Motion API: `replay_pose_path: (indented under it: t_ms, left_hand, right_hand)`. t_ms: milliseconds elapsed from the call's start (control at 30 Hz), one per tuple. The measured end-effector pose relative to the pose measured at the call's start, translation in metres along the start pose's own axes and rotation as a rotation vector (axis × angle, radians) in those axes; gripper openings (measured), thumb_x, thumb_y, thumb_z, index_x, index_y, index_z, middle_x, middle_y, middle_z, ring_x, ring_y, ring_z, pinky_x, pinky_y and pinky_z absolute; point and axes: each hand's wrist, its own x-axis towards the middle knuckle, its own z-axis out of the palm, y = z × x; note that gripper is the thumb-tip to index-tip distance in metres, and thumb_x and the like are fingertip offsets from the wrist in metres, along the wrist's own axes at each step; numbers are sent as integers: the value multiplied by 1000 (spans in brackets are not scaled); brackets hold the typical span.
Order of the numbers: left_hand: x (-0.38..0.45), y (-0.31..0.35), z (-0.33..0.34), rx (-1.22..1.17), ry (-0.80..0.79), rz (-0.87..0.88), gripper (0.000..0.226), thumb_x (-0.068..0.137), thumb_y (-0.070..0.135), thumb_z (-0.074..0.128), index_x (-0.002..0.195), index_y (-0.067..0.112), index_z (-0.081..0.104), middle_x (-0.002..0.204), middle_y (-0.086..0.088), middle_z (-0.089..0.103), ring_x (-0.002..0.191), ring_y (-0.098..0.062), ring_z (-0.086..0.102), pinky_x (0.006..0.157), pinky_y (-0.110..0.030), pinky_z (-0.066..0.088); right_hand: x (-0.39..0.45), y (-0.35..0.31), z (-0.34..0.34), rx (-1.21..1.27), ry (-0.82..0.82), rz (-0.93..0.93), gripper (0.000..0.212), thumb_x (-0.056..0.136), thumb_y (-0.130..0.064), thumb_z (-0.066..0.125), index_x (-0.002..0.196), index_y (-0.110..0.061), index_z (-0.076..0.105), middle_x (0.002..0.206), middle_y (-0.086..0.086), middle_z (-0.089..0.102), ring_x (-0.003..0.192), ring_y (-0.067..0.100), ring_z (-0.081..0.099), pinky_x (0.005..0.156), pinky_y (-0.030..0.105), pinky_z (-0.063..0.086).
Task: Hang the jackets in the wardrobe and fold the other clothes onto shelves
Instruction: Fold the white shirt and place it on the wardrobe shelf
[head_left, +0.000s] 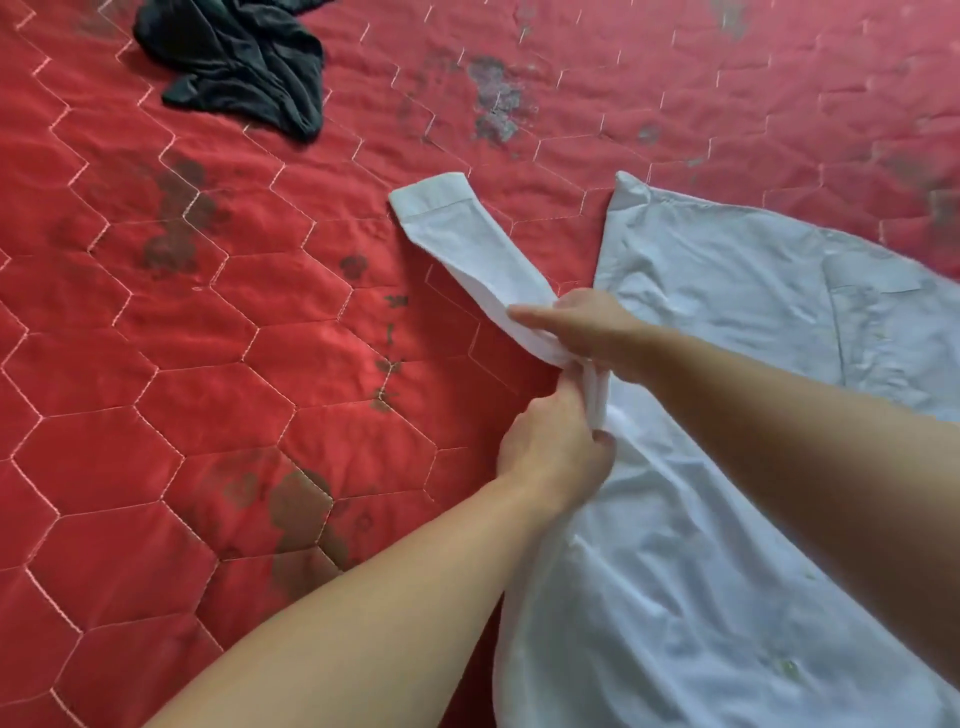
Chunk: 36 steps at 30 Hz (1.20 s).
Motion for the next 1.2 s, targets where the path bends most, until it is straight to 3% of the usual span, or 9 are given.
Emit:
replay_pose_path:
  t_ms: [100,267,400,600,867,933,1033,1100,1200]
  left_hand:
    - [-2,23,20,226,-5,111,58,88,20,49,140,27,25,125,-7,56,100,-37,61,72,-36,40]
    - [-6,52,52,607,-112,180,42,96,17,47,136,9,37,104,-9,65,94,-29,66,64,-30,40]
    - [-8,58,57,698,-101,235,55,90,4,48,141,10,28,96,-8,67,85,-29,68,46,-25,24]
    - [-8,63,69,659,-219,195,88,88,-1,46,153,10,-13,106,-12,65,89,-33,64,64,-35,38]
    - [-21,75,94,692,-397,206,86,89,5,53,154,8,-4,117,-15,62,100,-38,62,56,-31,33]
    - [-24,76,88,544,-331,234,65,93,39,55,148,16,29,116,-11,62,105,-35,60,72,-37,43]
    - [-8,51,79,390,119,284,52,84,62,45,119,26,61,105,-1,62,98,-26,60,80,-39,48]
    - [3,39,70,351,264,144,59,82,57,42,132,27,52,124,1,55,111,-24,54,88,-40,46]
    - [5,18,65,164,152,-127,58,91,48,50,142,28,33,132,4,44,118,-22,50,94,-37,41]
  right_hand:
    - [6,0,-11,-530,-56,-58,48,71,-52,78,84,-11,57,71,-2,50,67,18,51,57,27,37]
    - [4,8,-19,-629,189,-196,13,86,-12,56,99,-10,60,99,9,63,85,29,59,65,31,39]
    - [16,1,-50,-211,312,-271,11,84,-10,50,81,-12,61,73,4,55,80,25,56,65,26,36]
    - [26,-1,-126,425,402,-175,28,83,-6,47,60,-15,58,60,-3,52,54,13,48,46,20,38]
    - [45,10,-191,834,242,-102,25,95,-32,58,98,-9,66,94,6,71,80,19,71,77,36,60]
    - [51,21,-192,751,171,-25,20,95,-27,57,98,-10,66,91,4,72,72,16,71,71,35,60]
    - [59,53,-180,428,44,130,15,95,-10,48,90,-15,61,86,0,64,71,17,64,71,35,55]
    - [65,74,-169,222,154,209,10,95,-14,48,91,-13,58,87,3,59,78,21,60,74,36,50]
    - [67,91,-151,167,257,234,26,89,-29,62,75,-10,51,79,7,54,74,24,57,73,36,52]
